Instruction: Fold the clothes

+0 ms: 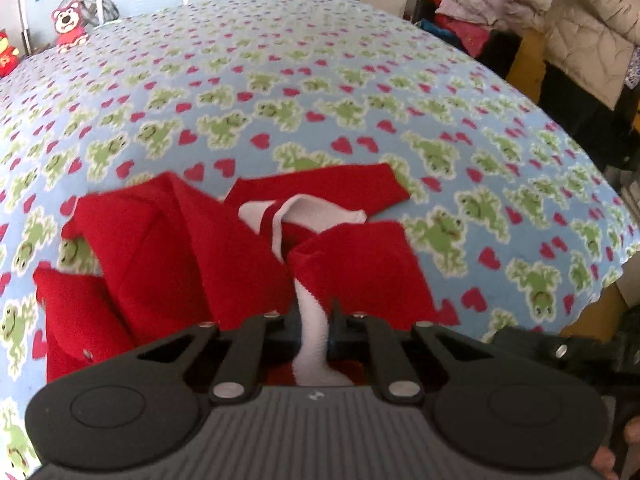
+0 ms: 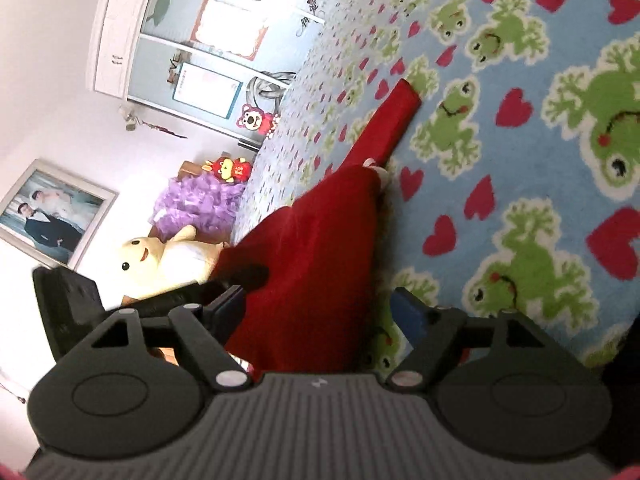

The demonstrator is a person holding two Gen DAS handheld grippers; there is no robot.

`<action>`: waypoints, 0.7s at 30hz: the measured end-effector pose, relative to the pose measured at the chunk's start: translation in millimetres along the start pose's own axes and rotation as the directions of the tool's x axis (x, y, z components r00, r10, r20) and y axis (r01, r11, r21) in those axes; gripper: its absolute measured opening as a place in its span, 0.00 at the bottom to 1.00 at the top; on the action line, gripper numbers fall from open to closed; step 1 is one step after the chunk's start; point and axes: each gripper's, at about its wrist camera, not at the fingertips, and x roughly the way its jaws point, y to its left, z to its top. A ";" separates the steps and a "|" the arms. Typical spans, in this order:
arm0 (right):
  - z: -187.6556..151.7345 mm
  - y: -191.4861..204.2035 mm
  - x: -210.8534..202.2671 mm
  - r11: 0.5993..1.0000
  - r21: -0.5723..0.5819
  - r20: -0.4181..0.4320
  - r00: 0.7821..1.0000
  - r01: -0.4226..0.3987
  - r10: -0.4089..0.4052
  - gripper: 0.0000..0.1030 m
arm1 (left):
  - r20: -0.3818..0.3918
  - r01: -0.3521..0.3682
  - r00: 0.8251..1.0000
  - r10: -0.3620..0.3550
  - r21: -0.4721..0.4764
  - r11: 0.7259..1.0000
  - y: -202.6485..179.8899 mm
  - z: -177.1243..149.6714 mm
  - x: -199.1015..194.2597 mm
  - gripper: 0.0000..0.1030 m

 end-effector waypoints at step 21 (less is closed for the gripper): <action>18.9 -37.5 -29.1 0.995 0.081 0.036 0.997 0.059 -0.062 0.79 | 0.014 -0.215 0.976 0.215 0.152 0.965 -43.5 14.2 -1.9 0.10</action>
